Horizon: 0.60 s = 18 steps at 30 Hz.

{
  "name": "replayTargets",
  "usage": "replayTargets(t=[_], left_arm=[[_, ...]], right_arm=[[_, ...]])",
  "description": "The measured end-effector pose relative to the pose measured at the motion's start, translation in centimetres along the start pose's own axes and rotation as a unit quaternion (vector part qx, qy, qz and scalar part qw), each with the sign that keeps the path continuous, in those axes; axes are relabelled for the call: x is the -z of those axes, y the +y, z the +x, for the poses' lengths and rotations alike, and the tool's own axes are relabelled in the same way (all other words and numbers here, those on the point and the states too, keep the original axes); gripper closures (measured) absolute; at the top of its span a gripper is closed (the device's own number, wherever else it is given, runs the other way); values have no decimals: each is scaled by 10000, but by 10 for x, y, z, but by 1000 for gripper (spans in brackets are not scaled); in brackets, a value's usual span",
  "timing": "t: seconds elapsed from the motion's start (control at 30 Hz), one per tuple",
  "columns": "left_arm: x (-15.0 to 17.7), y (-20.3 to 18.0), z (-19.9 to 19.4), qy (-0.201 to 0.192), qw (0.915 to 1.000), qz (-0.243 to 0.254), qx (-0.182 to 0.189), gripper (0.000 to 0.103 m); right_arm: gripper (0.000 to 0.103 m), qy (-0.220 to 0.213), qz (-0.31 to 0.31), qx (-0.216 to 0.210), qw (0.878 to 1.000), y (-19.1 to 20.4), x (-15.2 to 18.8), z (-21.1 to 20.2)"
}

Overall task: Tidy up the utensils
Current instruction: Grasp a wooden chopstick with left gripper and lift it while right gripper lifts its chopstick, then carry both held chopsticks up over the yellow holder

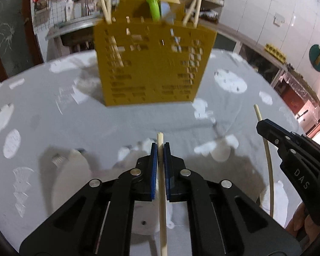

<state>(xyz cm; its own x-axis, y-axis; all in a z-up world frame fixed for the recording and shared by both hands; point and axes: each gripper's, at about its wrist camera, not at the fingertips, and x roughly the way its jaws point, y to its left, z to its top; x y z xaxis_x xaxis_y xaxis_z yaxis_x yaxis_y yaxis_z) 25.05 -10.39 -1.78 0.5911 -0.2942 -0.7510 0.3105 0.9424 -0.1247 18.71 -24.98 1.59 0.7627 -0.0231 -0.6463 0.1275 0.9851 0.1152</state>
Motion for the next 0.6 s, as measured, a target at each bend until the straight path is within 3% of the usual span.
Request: replayTargets(t=[0.17, 0.33, 0.6], left_arm=[[-13, 9, -35, -675, 9977, 66, 27, 98], [-23, 20, -67, -1279, 9916, 65, -194, 98], [-33, 31, -93, -1869, 9818, 81, -339, 98]], right_arm=[[97, -388, 39, -202, 9990, 7, -12, -15], [97, -656, 29, -285, 9974, 13, -21, -26], [97, -1207, -54, -382, 9919, 21, -30, -36]])
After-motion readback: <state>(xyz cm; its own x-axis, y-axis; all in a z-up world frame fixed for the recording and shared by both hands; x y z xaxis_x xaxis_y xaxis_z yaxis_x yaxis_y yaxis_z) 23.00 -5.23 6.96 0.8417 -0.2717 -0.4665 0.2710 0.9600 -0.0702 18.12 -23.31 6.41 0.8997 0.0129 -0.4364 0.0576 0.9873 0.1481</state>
